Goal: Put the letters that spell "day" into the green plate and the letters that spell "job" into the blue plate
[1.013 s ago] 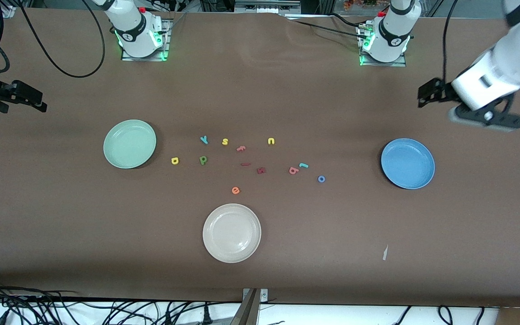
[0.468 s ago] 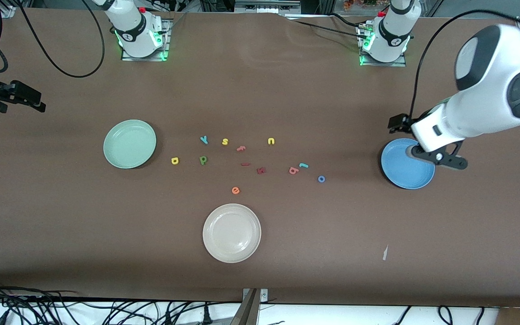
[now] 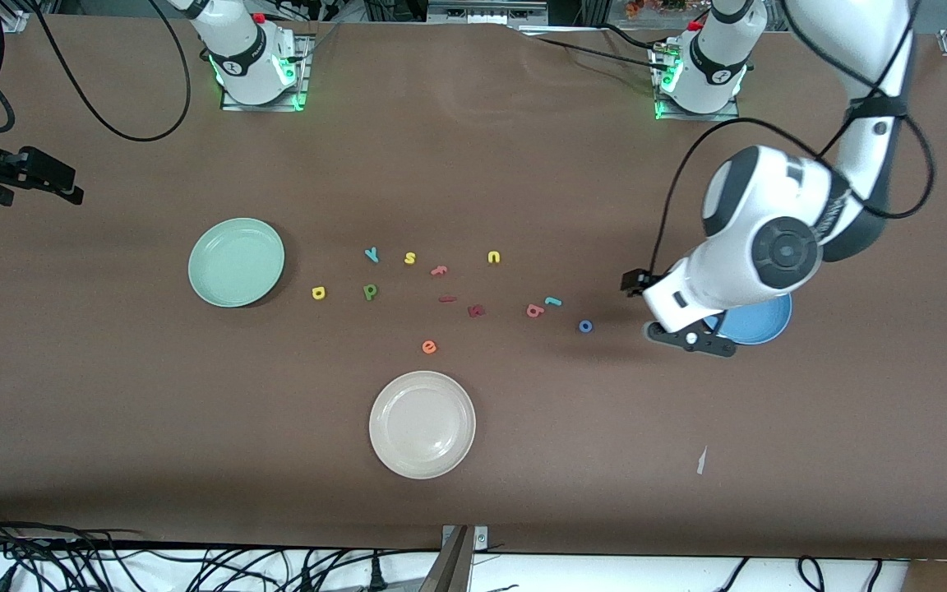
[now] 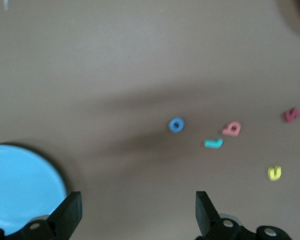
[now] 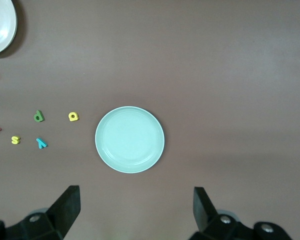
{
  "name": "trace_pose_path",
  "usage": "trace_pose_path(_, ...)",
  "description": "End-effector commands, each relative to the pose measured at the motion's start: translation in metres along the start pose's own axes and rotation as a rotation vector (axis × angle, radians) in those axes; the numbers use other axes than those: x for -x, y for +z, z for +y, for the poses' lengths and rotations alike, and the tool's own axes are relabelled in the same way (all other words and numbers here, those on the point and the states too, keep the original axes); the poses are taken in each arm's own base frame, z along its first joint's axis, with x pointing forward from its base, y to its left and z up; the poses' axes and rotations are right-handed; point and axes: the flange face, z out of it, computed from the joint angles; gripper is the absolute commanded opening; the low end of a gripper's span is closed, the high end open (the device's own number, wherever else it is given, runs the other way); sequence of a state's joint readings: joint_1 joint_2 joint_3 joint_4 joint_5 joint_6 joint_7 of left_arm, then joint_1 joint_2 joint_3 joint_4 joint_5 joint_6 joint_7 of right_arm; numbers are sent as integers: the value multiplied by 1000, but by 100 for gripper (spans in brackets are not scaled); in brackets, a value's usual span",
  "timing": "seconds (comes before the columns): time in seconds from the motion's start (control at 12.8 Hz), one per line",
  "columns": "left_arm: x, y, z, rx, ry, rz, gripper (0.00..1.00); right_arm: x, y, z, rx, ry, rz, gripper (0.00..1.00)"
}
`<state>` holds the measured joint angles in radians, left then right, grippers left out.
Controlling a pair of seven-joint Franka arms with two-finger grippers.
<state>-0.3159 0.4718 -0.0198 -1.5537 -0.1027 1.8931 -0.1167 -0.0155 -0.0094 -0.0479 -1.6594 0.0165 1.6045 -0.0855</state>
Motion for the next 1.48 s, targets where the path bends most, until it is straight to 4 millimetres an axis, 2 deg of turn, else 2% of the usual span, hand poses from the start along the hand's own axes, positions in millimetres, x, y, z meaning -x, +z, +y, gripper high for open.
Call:
trace_pose_path(0.0,-22,32,8,52,-45,53,100,0,2,5,12,0,-17,100)
trace_pose_path(0.16,-35,65,14,98,-69,89,100,-5,15,4,11,1,-40,100)
trace_pose_path(0.31,-40,92,27,95,-57,100,100,-11,24,-1,12,-8,-49,100)
trace_pose_path(0.39,-40,110,32,91,-52,98,100,-15,30,-4,14,-16,-51,100)
trace_pose_path(0.55,-31,141,42,82,-43,132,100,-30,57,-12,17,-31,-64,100)
trace_pose_path(1.01,2,198,30,42,-33,42,100,-60,168,-96,31,-91,-131,100)
trace_pose_path(1.32,6,203,38,38,-29,32,100,-67,224,-168,43,-191,-151,100)
trace_pose_path(1.4,7,204,39,38,-30,30,99,-71,232,-175,42,-202,-122,100)
